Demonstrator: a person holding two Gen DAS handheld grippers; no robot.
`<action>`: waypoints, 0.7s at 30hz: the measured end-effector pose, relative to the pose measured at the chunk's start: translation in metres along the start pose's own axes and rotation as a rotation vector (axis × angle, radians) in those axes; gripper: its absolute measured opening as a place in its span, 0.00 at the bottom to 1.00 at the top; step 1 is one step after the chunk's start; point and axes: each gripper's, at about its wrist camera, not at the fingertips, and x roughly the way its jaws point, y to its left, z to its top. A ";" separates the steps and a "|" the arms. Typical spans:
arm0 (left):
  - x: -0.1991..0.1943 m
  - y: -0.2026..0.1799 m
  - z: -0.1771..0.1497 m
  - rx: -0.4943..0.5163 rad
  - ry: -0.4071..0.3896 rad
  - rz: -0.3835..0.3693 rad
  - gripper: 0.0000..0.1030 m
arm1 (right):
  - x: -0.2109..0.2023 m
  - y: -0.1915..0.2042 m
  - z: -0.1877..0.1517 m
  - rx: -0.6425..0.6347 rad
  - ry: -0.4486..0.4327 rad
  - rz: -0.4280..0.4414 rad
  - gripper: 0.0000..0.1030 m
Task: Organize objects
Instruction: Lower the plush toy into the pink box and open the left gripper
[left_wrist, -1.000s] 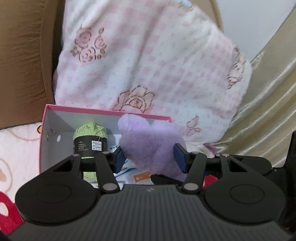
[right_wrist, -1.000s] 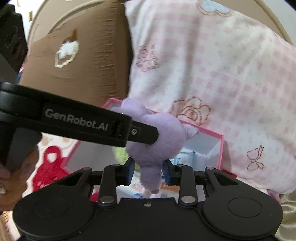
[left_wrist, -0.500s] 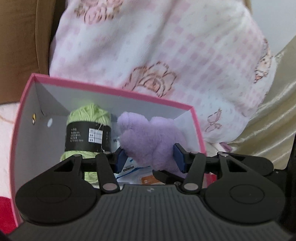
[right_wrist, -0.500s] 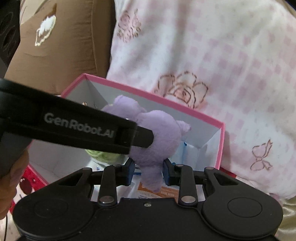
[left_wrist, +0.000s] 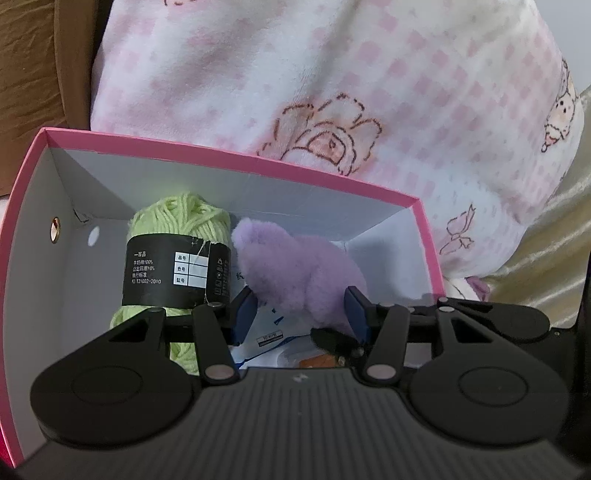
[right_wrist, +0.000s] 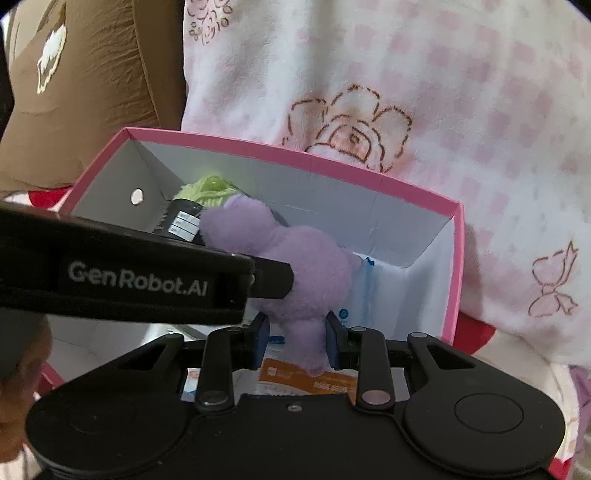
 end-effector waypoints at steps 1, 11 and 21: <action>0.000 0.000 0.001 0.003 0.001 0.003 0.50 | 0.002 0.000 0.000 -0.001 -0.005 -0.010 0.30; 0.004 0.010 0.001 -0.004 0.001 0.038 0.41 | 0.008 0.004 0.004 -0.028 0.035 -0.049 0.24; 0.019 -0.008 -0.004 0.036 0.038 0.057 0.36 | -0.015 0.002 -0.006 -0.036 -0.019 -0.052 0.24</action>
